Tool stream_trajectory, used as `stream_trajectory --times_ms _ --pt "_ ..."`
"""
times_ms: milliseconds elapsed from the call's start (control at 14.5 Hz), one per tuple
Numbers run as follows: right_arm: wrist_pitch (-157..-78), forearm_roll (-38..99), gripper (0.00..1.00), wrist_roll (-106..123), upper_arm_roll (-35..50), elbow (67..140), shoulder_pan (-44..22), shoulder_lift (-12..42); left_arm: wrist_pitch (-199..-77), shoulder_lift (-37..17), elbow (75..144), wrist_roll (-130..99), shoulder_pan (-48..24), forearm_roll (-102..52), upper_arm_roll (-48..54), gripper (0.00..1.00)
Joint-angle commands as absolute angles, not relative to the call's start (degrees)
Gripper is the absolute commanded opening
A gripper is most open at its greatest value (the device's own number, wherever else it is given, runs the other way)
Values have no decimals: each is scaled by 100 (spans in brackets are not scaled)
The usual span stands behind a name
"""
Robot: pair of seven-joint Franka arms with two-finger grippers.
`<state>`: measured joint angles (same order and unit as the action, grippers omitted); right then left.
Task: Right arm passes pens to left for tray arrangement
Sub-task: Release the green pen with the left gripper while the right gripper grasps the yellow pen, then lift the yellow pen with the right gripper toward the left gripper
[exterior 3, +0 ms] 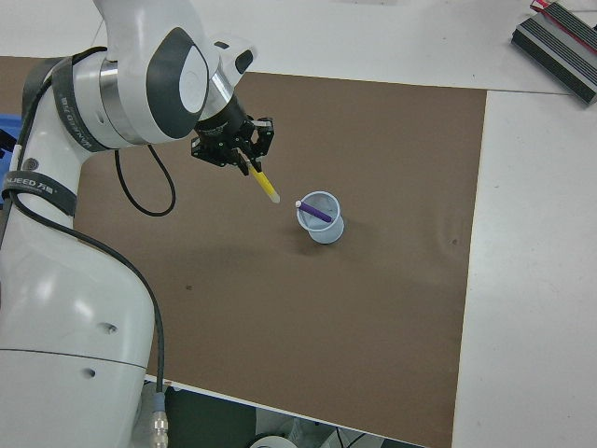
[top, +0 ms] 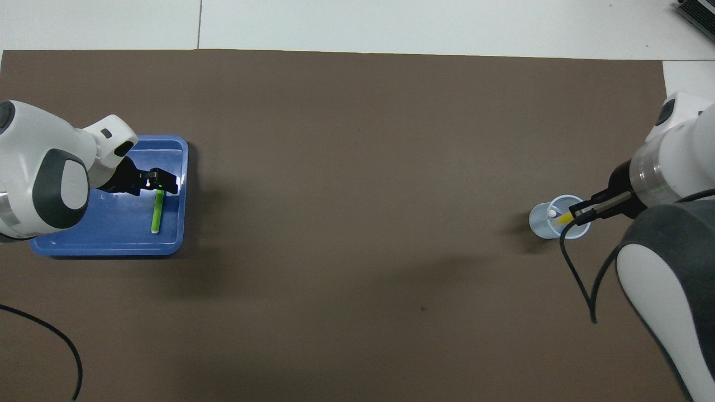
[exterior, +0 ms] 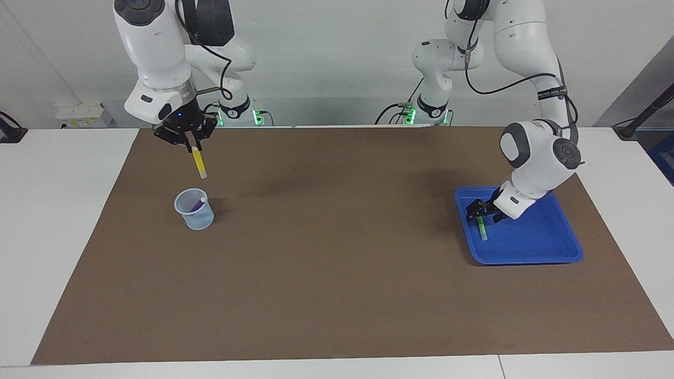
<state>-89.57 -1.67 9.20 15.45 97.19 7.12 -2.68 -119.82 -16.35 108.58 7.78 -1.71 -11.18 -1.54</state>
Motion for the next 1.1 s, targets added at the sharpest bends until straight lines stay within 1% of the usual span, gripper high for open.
stream_trajectory --times_ms 0,276,482,689,827,896,1034 --pt "-9035 420 0 170 1634 9606 747 -211 -11532 -1626 10486 502 -106 -1432 -123 94" --pt "-9403 1168 0 -1000 1670 9703 502 -220 -11163 -1512 10143 -209 -158 -1914 -114 94" --pt "-9737 1773 0 -1580 1670 9861 413 -272 -11118 -1310 10081 -1122 -202 -2529 -88 92" --pt "-10211 2275 0 -2125 1670 10308 282 -465 -11118 -1126 10046 -1826 -315 -2926 -53 92" --pt "-10720 2757 0 -2565 1670 10764 211 -658 -11127 -1029 10055 -2274 -395 -3102 -18 92" --pt "-11010 3003 0 -2671 1670 10958 72 -737 -11153 -1002 10055 -2537 -439 -3233 -18 92" --pt "-11442 3059 0 -2873 1670 11205 -78 -791 -11206 -923 10055 -3039 -535 -3453 -9 92"
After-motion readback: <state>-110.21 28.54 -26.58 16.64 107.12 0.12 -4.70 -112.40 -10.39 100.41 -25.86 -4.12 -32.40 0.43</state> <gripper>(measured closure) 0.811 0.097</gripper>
